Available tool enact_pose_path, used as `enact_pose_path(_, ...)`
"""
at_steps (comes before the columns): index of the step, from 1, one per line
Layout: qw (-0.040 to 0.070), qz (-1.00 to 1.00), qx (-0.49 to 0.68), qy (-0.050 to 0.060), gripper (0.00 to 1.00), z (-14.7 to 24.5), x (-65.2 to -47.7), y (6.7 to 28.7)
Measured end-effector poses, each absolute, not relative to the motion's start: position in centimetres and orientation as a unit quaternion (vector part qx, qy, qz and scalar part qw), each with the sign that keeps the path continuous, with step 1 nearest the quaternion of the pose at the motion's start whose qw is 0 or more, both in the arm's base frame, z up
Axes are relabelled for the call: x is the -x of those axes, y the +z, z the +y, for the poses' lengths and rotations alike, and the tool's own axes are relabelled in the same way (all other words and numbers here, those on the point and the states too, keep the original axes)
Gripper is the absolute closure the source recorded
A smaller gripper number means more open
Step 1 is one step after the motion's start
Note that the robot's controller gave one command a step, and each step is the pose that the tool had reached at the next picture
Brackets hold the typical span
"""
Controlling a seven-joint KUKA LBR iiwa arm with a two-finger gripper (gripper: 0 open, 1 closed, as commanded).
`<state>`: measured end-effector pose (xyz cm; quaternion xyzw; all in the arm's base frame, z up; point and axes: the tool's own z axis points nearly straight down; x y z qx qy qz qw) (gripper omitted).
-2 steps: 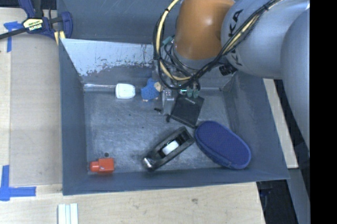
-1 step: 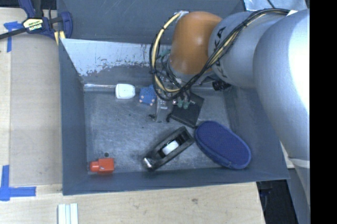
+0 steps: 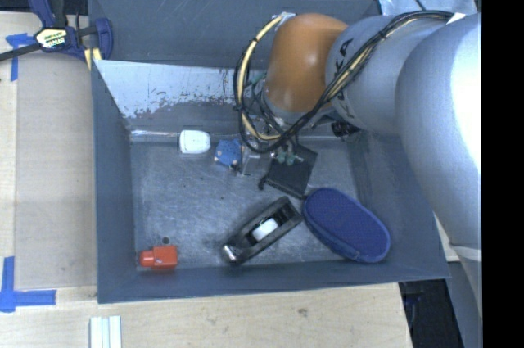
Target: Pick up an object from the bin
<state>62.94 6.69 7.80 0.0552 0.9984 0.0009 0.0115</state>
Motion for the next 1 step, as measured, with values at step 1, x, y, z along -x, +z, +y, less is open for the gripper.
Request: enact_pose_path(1,0.003,0.998,-0.056,0.000,1.00,6.11,-60.37,9.26)
